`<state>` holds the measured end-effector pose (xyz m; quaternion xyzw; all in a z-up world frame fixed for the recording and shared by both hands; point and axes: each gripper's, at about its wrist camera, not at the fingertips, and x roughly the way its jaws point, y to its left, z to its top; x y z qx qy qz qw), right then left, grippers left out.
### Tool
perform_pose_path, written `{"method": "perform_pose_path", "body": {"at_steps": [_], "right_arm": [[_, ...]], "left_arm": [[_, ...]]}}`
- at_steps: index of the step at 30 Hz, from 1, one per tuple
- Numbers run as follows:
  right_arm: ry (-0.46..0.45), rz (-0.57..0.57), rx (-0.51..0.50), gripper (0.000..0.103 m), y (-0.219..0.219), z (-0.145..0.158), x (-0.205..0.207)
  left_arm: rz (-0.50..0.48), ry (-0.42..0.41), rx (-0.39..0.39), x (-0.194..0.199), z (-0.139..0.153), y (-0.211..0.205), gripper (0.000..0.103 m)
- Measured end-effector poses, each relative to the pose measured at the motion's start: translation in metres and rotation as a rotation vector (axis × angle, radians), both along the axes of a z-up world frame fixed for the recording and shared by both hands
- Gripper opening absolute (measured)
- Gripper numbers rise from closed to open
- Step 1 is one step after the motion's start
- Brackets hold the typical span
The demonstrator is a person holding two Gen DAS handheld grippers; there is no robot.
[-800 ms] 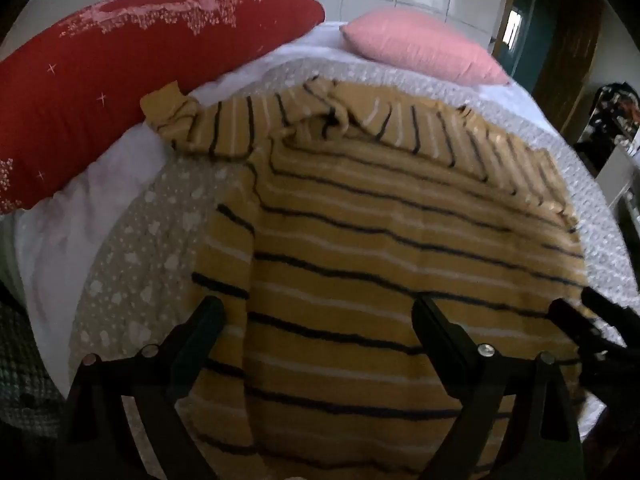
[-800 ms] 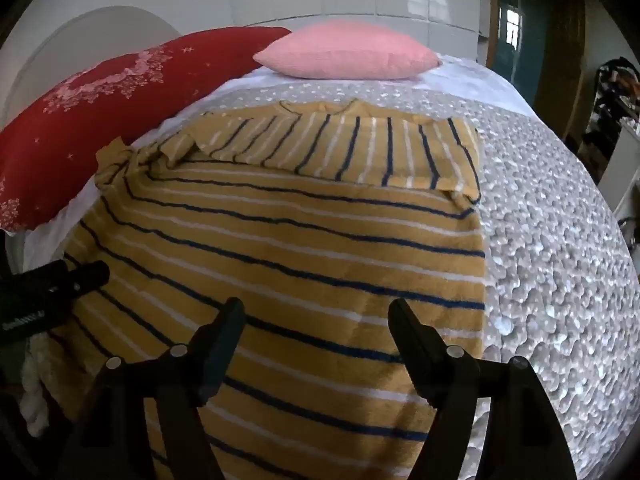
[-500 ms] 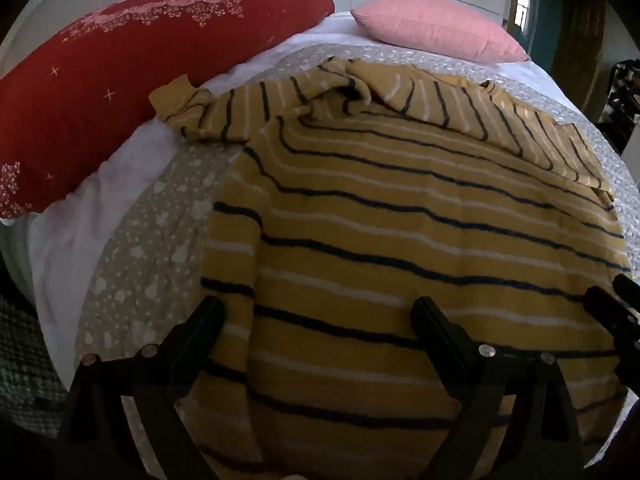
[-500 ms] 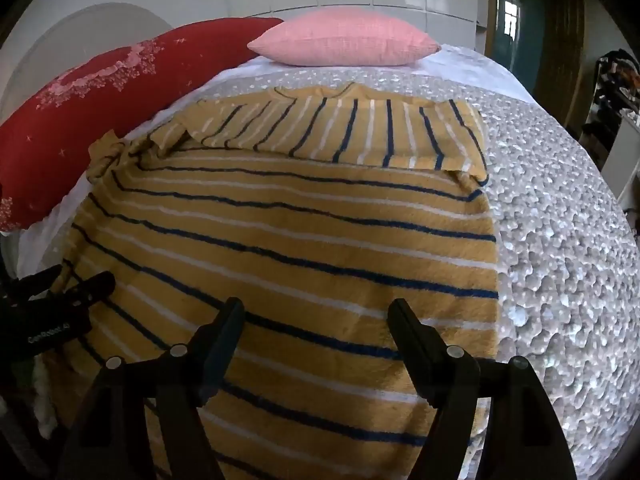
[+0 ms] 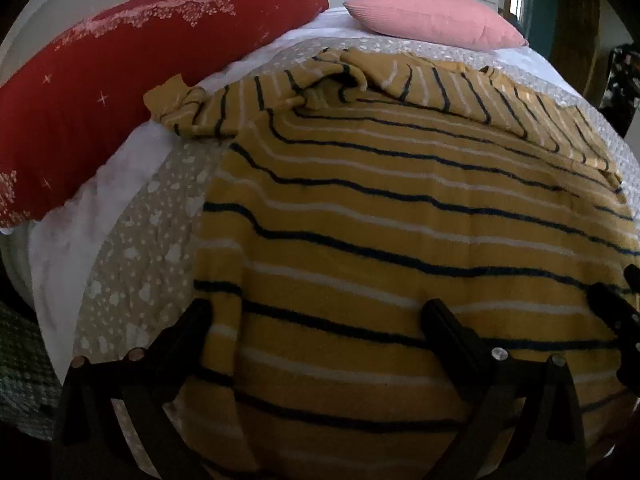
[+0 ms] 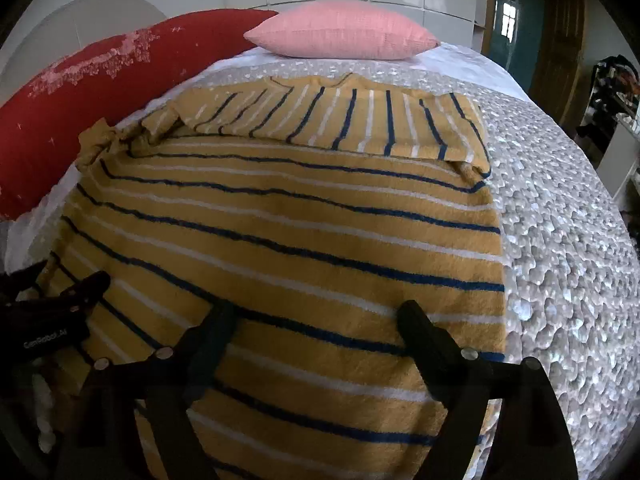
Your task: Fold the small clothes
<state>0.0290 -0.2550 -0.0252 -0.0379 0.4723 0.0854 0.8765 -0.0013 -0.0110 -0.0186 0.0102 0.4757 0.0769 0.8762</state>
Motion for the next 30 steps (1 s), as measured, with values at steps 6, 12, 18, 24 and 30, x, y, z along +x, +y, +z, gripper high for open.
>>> {"method": "perform_pose_path", "body": {"at_steps": [6,12,18,24,30], "right_arm": [[-0.003,-0.004,0.014,0.091,-0.002,-0.004,-0.003],[-0.015,0.003,0.014,0.093,-0.003,-0.005,-0.005],[-0.023,0.023,0.061,0.093,-0.005,0.009,-0.004],[-0.015,0.075,0.058,0.093,0.012,0.029,0.03],[-0.097,0.228,-0.007,0.093,0.081,0.039,0.089]], "left_arm": [[-0.012,-0.025,0.011,0.003,-0.005,0.003,0.103],[0.019,-0.061,-0.022,-0.006,0.007,0.011,0.102],[0.089,-0.147,-0.071,-0.023,0.039,0.04,0.102],[0.098,-0.182,-0.083,-0.033,0.048,0.052,0.102],[0.079,-0.21,-0.129,-0.038,0.048,0.058,0.102]]}}
